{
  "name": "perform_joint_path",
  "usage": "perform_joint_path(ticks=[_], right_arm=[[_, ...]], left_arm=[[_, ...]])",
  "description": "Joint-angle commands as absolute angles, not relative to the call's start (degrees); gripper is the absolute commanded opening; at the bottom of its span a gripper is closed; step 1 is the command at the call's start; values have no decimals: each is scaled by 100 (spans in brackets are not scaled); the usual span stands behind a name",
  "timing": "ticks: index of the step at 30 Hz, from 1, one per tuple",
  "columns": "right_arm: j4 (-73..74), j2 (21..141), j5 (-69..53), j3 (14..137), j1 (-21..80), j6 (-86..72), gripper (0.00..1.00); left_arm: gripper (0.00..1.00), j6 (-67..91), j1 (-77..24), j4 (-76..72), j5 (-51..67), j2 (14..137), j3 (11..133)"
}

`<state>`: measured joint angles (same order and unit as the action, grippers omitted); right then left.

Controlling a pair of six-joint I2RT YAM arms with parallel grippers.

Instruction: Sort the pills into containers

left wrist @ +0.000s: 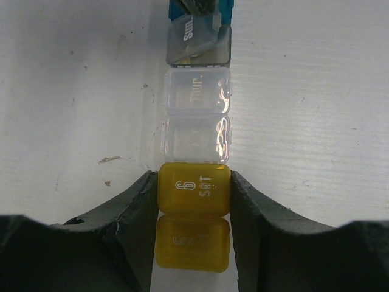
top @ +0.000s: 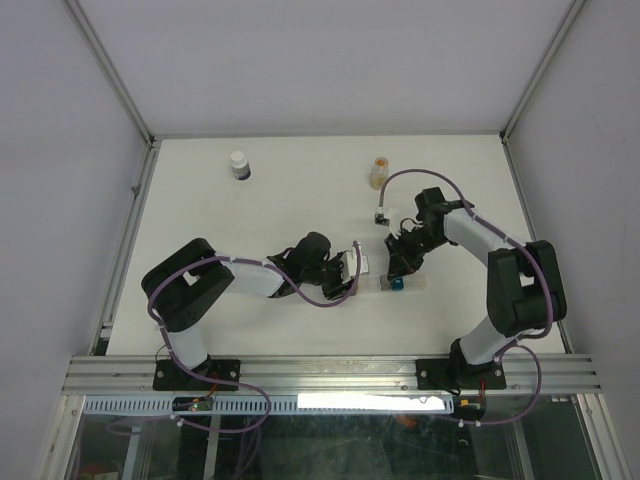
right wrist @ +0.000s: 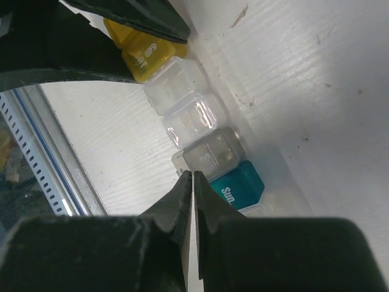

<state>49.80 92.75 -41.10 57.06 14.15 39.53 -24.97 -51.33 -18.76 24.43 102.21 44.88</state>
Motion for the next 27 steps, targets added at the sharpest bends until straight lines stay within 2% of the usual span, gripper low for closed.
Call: perform_joint_path(ticks=[1,8,16,18,24,25,27], right_arm=[[4684,8625,-4219,5623,1458,3963,6],[4552,9011,-3824,5567,1764,3839,6],[4318,9859,-2443,5550,1982,3444,4],[4366,9718,-2701,5584,1938,3480,4],[4867,8950,-4503,5733,1649,4066,7],[4923,8840,-4673,5746,1572,4141,8],[4972,8631,-4903,5758,1428,4249,9]], left_arm=[[32,-2536,-5150,-1987,2592,10252,4690],[32,-2539,-5154,-1980,2593,10235,4692],[31,-2531,-5152,-1980,2610,10287,4715],[31,-2540,-5151,-1978,2610,10276,4702],[34,-2437,-5150,-1977,2576,10233,4741],[36,-2400,-5150,-1982,2559,10219,4743],[48,-2224,-5150,-2003,2517,10195,4795]])
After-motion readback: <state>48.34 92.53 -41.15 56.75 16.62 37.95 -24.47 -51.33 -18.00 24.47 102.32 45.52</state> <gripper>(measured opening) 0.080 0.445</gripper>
